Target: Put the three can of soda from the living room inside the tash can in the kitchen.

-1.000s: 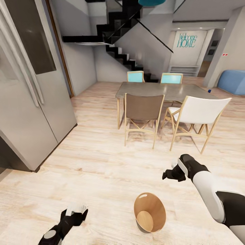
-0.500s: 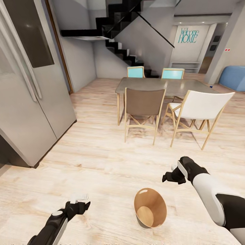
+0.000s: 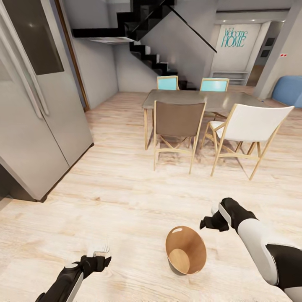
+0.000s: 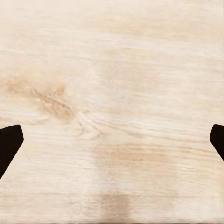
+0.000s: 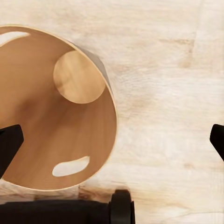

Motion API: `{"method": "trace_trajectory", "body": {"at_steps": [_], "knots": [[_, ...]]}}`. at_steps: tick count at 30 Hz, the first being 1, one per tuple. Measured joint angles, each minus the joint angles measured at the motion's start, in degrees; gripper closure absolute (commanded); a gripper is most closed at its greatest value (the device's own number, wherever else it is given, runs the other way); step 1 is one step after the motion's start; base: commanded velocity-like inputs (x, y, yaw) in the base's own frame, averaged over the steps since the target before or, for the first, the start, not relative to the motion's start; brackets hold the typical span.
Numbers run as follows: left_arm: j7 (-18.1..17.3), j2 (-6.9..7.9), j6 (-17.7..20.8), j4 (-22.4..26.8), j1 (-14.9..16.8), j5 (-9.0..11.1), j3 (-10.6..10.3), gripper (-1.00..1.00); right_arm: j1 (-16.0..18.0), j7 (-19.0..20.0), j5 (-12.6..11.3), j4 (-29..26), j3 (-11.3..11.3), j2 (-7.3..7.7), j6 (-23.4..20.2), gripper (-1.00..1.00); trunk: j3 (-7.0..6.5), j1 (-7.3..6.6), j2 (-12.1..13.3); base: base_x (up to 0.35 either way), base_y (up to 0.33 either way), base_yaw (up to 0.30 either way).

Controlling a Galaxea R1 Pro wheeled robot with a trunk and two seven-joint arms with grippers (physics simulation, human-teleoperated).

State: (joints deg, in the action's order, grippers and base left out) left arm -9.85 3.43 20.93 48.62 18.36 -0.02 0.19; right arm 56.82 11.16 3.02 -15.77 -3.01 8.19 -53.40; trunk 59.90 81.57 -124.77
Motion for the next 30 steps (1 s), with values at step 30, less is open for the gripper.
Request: {"method": "trace_trajectory", "body": {"at_steps": [30], "knots": [[-0.2,-0.01,-0.8,-0.6,-0.2,0.4,0.1,-1.0,-0.6,0.0,0.1,0.0,0.1,-0.45,1.2,-1.0,8.08,6.59,-12.0,0.0,0.0,0.0]]}}
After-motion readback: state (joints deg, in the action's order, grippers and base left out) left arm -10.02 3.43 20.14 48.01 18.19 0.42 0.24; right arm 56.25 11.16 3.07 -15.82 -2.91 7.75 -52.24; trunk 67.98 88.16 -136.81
